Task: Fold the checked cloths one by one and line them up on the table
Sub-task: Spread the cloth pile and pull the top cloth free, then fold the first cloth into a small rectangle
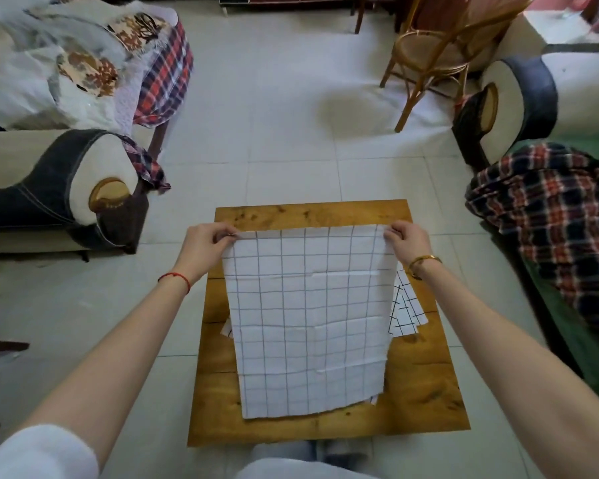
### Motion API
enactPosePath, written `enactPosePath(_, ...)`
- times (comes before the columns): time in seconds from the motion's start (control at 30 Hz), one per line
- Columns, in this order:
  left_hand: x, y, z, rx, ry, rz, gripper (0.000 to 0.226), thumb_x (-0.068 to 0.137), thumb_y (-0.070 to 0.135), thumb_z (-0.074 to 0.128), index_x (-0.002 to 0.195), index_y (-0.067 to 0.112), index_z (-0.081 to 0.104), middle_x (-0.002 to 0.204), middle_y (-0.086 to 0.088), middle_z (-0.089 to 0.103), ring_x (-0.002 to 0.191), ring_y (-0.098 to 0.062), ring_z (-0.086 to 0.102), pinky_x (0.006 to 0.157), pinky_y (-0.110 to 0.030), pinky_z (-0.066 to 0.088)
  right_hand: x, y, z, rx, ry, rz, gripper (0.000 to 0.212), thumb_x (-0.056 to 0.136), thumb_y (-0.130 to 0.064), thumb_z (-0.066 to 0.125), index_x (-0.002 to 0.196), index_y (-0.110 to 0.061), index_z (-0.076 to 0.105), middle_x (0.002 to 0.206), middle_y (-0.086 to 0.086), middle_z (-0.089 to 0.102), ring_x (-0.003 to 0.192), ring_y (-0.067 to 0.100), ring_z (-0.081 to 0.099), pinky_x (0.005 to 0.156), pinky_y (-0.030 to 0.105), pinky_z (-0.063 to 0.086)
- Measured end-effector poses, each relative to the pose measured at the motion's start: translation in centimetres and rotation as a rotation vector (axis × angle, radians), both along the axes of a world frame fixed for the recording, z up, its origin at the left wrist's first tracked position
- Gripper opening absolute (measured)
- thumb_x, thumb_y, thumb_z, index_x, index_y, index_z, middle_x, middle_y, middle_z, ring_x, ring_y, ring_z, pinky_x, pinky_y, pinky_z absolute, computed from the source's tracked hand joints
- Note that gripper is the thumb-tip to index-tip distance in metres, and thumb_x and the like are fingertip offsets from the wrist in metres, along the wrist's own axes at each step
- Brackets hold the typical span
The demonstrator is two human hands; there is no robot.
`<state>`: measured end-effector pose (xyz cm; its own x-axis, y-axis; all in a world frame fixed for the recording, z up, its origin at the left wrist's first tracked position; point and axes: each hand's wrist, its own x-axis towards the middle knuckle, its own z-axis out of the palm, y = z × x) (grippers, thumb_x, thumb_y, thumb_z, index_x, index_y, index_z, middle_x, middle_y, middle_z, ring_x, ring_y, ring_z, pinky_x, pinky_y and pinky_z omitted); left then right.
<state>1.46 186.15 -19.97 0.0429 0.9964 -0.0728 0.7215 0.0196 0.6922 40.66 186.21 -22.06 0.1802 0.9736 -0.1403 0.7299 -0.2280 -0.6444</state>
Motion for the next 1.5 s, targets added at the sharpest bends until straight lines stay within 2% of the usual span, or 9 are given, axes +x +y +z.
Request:
enactPosePath(0.13, -0.3, 2.0, -2.8, -0.047, 0.002, 0.035, 0.017, 0.090, 0.013, 0.062, 0.102, 0.017, 0.074, 0.096, 0.003, 0.070, 0.091, -0.010, 0.060, 0.084, -0.021, 0.045, -0.9, 2.1, -2.9, -0.049, -0.032, -0.023, 0.015, 0.087, -0.003, 0.052, 0.082, -0.008, 0.065, 0.076, 0.009, 0.065, 0.076, 0.026, 0.054, 0.062, 0.026, 0.034)
enactPosePath(0.23, -0.2, 2.8, -4.1, -0.062, -0.022, 0.038, 0.020, 0.091, 0.014, 0.059, 0.103, 0.020, 0.073, 0.095, 0.008, 0.068, 0.091, -0.007, 0.058, 0.077, -0.012, 0.042, -1.0, 3.1, -4.3, -0.041, -0.047, -0.056, 0.022, 0.086, 0.000, 0.051, 0.098, -0.006, 0.069, 0.096, 0.015, 0.071, 0.091, 0.032, 0.062, 0.080, 0.032, 0.047)
enactPosePath(0.47, -0.1, 3.5, -6.2, -0.076, 0.013, 0.037, 0.019, 0.092, 0.015, 0.059, 0.104, 0.020, 0.073, 0.092, 0.007, 0.067, 0.086, -0.005, 0.057, 0.073, -0.007, 0.038, -1.0, 3.2, -5.7, -0.069, -0.038, -0.036, 0.025, 0.087, 0.000, 0.047, 0.098, -0.008, 0.068, 0.099, 0.010, 0.070, 0.093, 0.026, 0.061, 0.077, 0.024, 0.042)
enactPosePath(0.67, -0.3, 1.2, -7.9, -0.148, 0.033, 0.032, 0.018, 0.091, 0.016, 0.063, 0.106, 0.018, 0.073, 0.095, 0.004, 0.070, 0.088, -0.009, 0.060, 0.082, -0.020, 0.045, -0.4, 1.1, -6.5, -0.096, -0.053, 0.022, 0.029, 0.089, 0.004, 0.047, 0.098, -0.013, 0.069, 0.097, 0.006, 0.070, 0.091, 0.022, 0.062, 0.081, 0.032, 0.051)
enactPosePath(0.93, -0.1, -4.7, -10.1, -0.248, 0.027, 0.016, 0.015, 0.091, 0.022, 0.064, 0.102, 0.022, 0.075, 0.096, 0.006, 0.073, 0.089, -0.008, 0.063, 0.087, -0.025, 0.051, 1.0, -3.4, -8.6, -0.193, -0.156, 0.175, 0.033, 0.087, 0.007, 0.045, 0.097, -0.018, 0.064, 0.084, 0.004, 0.066, 0.079, 0.024, 0.060, 0.065, 0.039, 0.053)
enactPosePath(1.07, 0.6, -8.0, -12.3, -0.287, 0.043, 0.007, 0.016, 0.092, 0.020, 0.063, 0.102, 0.023, 0.075, 0.106, 0.005, 0.071, 0.099, -0.012, 0.063, 0.092, -0.028, 0.049, 1.5, -6.6, -10.9, -0.228, -0.155, 0.241, 0.027, 0.091, -0.001, 0.047, 0.100, -0.018, 0.066, 0.088, 0.003, 0.069, 0.074, 0.017, 0.058, 0.056, 0.020, 0.040)
enactPosePath(1.17, 1.3, -10.0, -14.5, -0.281, 0.047, 0.004, 0.017, 0.090, 0.013, 0.064, 0.100, 0.019, 0.076, 0.112, 0.000, 0.070, 0.106, -0.016, 0.062, 0.094, -0.022, 0.043, 1.7, -9.0, -13.2, -0.247, -0.162, 0.265, 0.024, 0.093, -0.007, 0.049, 0.106, -0.019, 0.066, 0.100, 0.001, 0.070, 0.088, 0.018, 0.061, 0.071, 0.024, 0.048)
enactPosePath(1.27, 1.9, -11.7, -17.1, -0.307, 0.108, -0.022, 0.020, 0.089, 0.008, 0.063, 0.100, 0.019, 0.076, 0.121, -0.004, 0.066, 0.116, -0.022, 0.053, 0.101, -0.030, 0.037, 1.9, -11.0, -15.6, -0.305, -0.169, 0.260, 0.026, 0.092, -0.010, 0.050, 0.108, -0.024, 0.063, 0.107, 0.001, 0.067, 0.099, 0.019, 0.061, 0.087, 0.035, 0.053)
enactPosePath(1.5, 2.5, -13.7, -21.9, -0.389, 0.153, -0.071, 0.019, 0.091, 0.014, 0.063, 0.102, 0.022, 0.075, 0.127, -0.006, 0.062, 0.122, -0.025, 0.047, 0.106, -0.037, 0.031, 1.2, -13.8, -19.6, -0.414, -0.179, 0.269, 0.028, 0.092, -0.013, 0.047, 0.114, -0.024, 0.059, 0.112, 0.005, 0.061, 0.100, 0.020, 0.058, 0.089, 0.032, 0.049)
